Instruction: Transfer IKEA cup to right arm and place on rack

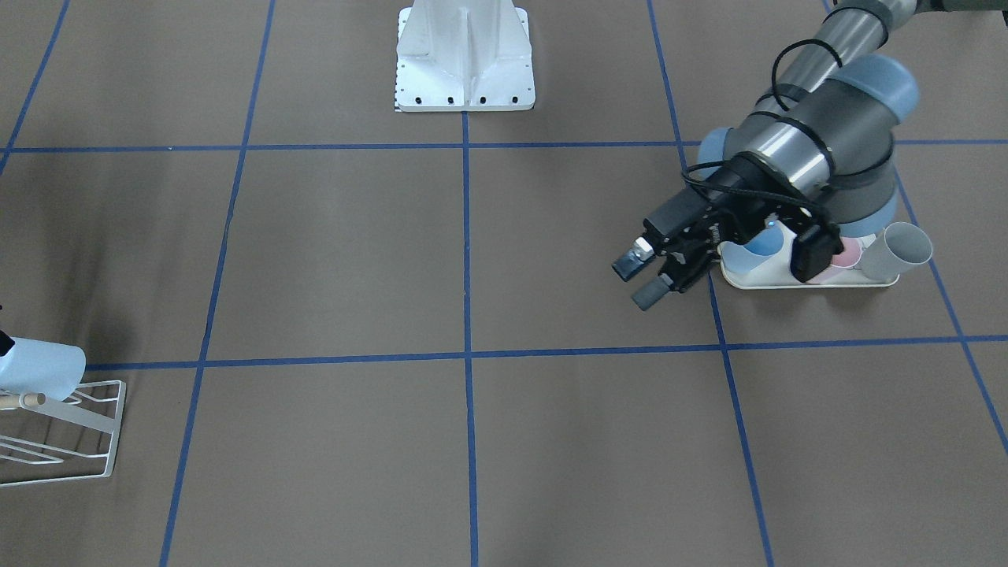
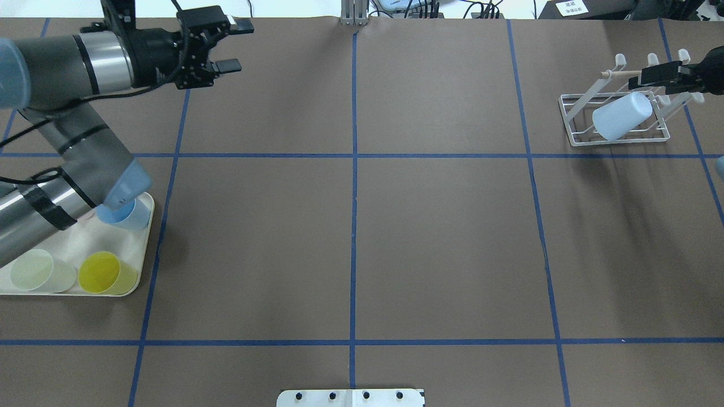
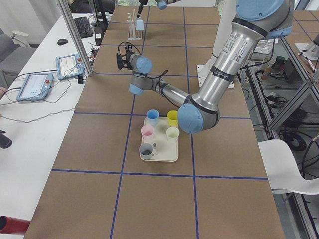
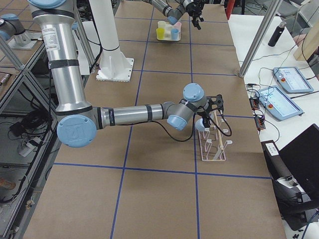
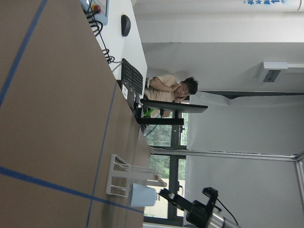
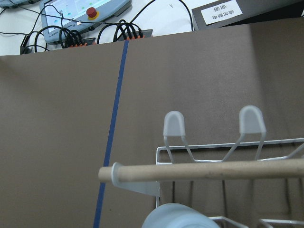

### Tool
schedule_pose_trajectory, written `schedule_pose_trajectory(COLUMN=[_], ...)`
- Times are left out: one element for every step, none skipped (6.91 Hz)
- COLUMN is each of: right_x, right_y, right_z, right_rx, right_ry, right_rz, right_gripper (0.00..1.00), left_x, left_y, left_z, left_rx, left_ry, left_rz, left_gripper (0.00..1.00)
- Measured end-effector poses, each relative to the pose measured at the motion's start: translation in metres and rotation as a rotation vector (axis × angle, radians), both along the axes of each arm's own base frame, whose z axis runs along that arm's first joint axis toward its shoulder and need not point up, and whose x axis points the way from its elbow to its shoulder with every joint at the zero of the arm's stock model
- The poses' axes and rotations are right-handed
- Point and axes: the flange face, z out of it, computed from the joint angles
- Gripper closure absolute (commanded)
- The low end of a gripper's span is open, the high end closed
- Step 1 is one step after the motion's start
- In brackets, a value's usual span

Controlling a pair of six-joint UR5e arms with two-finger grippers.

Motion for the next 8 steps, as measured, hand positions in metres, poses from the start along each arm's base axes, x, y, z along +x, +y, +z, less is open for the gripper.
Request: schedule_pose_trajectory(right_x=[0.002, 0.004, 0.004, 0.002, -0.001, -0.004, -0.006, -0.007], right_y=[0.007, 0.013, 0.017, 0.020, 0.022, 0.023, 0.024, 0.026], right_z=[0.004, 0.007, 0.010, 0.012, 0.012, 0.012, 0.012, 0.012], right_rx=[-0.005, -0.009, -0.013, -0.018, -0.018, -0.016, -0.015, -0.015], right_ry=[0.002, 0.002, 0.001, -0.002, -0.006, -0.009, -0.010, -0.011], right_rz=[0.001, -0.002, -0.007, -0.015, -0.026, -0.034, -0.039, -0.043], right_gripper=[0.00, 0.00, 0.00, 0.00, 0.00, 0.00, 0.00, 0.00], left_x=[-0.041, -0.083, -0.126, -0.155, -0.176, -0.197, -0.218, -0.236], left_y=[-0.026, -0.045, -0.056, -0.057, -0.048, -0.036, -0.027, -0.016], left_z=[0.009, 0.032, 0.068, 0.112, 0.161, 0.208, 0.243, 0.279], left_rx=[0.032, 0.075, 0.125, 0.170, 0.198, 0.209, 0.217, 0.205], left_ry=[-0.165, -0.334, -0.507, -0.651, -0.759, -0.854, -0.938, -1.008], left_rz=[-0.010, -0.009, 0.006, 0.037, 0.074, 0.116, 0.164, 0.228], left_gripper=[0.01, 0.01, 0.01, 0.03, 0.03, 0.03, 0.03, 0.03])
